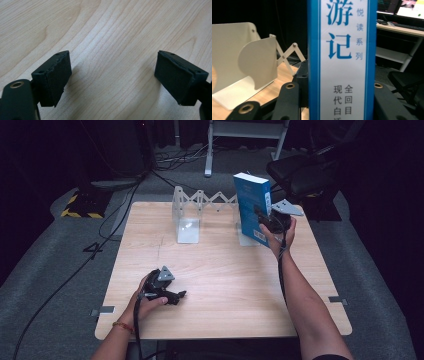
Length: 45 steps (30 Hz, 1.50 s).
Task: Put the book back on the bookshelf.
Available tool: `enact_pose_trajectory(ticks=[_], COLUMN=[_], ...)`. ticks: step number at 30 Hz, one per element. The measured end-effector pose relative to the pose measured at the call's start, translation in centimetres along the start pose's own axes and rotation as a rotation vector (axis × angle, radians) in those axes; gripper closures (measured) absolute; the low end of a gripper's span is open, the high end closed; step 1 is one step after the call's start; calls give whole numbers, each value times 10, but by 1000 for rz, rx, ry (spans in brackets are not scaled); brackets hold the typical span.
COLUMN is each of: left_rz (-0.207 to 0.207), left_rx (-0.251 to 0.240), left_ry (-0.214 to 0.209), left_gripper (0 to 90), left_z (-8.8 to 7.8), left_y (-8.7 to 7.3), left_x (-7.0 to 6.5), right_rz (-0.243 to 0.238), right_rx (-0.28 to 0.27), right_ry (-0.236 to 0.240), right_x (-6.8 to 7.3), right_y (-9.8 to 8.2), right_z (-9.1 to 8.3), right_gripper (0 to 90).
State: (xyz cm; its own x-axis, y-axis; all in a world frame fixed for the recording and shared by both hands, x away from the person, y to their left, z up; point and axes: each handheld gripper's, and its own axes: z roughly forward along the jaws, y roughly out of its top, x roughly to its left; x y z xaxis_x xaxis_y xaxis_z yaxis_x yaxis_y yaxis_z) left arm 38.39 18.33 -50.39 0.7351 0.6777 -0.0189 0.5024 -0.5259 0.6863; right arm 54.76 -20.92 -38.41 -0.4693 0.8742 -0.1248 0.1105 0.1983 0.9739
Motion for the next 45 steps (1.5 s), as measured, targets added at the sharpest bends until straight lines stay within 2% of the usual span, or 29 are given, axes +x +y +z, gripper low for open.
enact_pose_trajectory(ticks=[4, 7, 10, 13, 17, 20, 23, 28, 30, 34, 40, 42, 45], left_rz=[4, 6, 9, 16, 16, 13, 14, 14, 14, 14, 10, 10, 10], left_rx=[-3, -5, -4, -3, -5, -5, -5, -6, -6, -6, -6, -6, -6], left_ry=[1, -7, -8, -6, -5, -5, -5, -4, -4, -4, -5, -4, -5], left_gripper=[149, 150, 150, 150, 150, 150, 150, 149, 149, 149, 149, 149, 149], left_z=[0, 0, 0, -1, -1, -1, 0, 0, 0, 0, 0, 0, 0], left_y=[0, -1, -1, -1, -1, -1, -1, -1, -1, -1, -1, -1, -1], left_x=[-1, -1, -1, -1, -1, -1, -1, -1, -1, -1, -2, -2, -2], right_rz=[59, 71, 63, 62, 83, 68, 95, 79, 53, 65, 27, -3, 11], right_rx=[-13, -39, -47, -60, -62, -52, -40, -12, -7, 8, 55, 77, 82], right_ry=[2, 3, 2, 2, 20, 31, 43, 60, 42, 43, 26, 28, 35], right_x=[1, 2, 1, 0, -3, -4, -8, -15, -14, -16, -16, -15, -17], right_y=[-13, -18, -20, -26, -38, -43, -48, -58, -59, -60, -62, -64, -68], right_z=[10, 11, 10, 4, -7, -14, -19, -26, -29, -32, -38, -41, -49], right_gripper=[621, 620, 619, 617, 614, 610, 605, 598, 599, 591, 557, 555, 542])
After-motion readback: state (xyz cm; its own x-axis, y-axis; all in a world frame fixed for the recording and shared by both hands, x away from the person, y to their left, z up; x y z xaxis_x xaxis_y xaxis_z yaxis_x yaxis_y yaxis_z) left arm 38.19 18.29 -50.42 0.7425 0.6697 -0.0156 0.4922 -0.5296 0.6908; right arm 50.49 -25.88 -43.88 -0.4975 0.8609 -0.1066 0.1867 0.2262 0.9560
